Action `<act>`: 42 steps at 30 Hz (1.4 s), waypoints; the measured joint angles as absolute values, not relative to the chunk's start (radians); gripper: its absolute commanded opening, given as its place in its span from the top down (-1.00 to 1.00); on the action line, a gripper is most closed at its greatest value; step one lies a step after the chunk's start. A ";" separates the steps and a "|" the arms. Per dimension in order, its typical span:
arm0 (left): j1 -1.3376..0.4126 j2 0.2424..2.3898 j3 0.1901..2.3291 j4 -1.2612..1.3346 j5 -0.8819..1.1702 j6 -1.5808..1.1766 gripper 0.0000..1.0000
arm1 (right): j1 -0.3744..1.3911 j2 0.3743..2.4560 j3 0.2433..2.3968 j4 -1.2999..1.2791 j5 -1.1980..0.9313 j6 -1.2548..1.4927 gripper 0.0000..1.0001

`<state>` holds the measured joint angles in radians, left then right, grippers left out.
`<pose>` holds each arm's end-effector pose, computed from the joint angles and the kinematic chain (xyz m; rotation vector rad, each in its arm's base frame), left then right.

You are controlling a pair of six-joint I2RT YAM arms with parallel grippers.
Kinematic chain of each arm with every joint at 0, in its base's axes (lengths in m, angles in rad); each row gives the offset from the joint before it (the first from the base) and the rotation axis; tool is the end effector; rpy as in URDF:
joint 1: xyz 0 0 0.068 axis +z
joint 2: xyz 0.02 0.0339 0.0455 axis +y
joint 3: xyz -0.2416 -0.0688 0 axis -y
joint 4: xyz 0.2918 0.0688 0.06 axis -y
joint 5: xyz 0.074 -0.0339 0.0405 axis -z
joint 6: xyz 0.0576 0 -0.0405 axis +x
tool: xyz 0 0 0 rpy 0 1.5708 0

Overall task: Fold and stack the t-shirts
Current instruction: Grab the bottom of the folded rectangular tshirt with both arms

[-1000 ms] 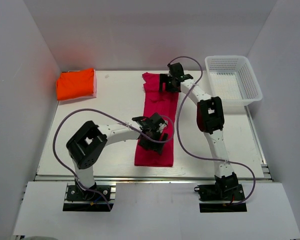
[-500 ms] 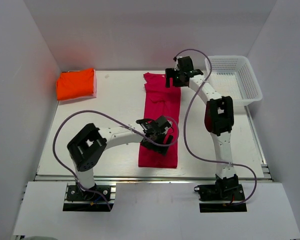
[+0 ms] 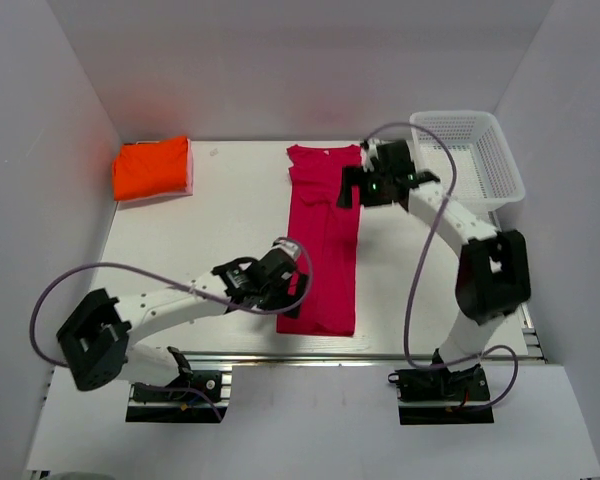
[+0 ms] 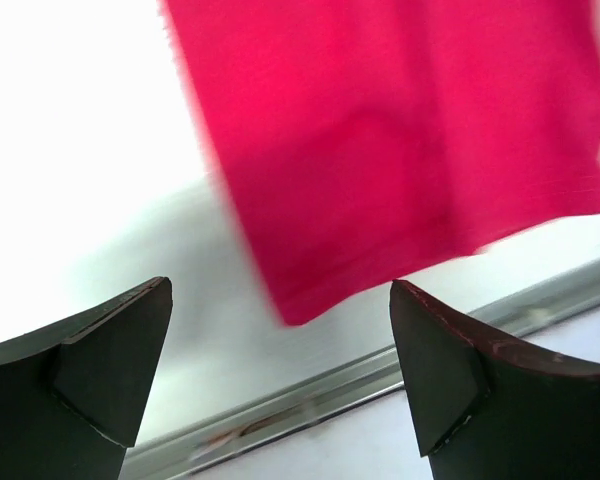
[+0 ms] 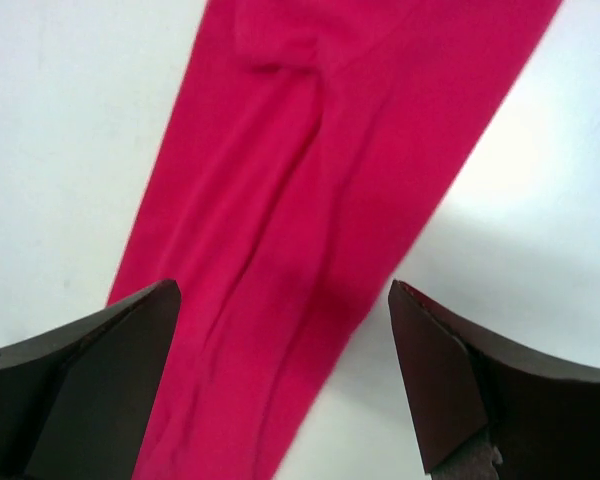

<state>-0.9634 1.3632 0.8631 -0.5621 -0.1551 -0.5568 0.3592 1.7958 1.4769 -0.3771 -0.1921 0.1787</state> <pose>0.1892 -0.2567 0.1483 0.4826 2.6062 -0.3253 0.4361 0.1755 0.2308 -0.3103 2.2801 0.4992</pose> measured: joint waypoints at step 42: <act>-0.876 1.353 0.597 -0.256 0.094 -0.546 -0.46 | 0.468 1.265 0.381 -0.141 -0.647 0.542 -0.04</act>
<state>-0.8757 1.3533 0.5968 -0.2562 0.0940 -0.5465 0.4683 1.2648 0.3813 -0.1406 -0.6472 0.5415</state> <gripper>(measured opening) 0.753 0.553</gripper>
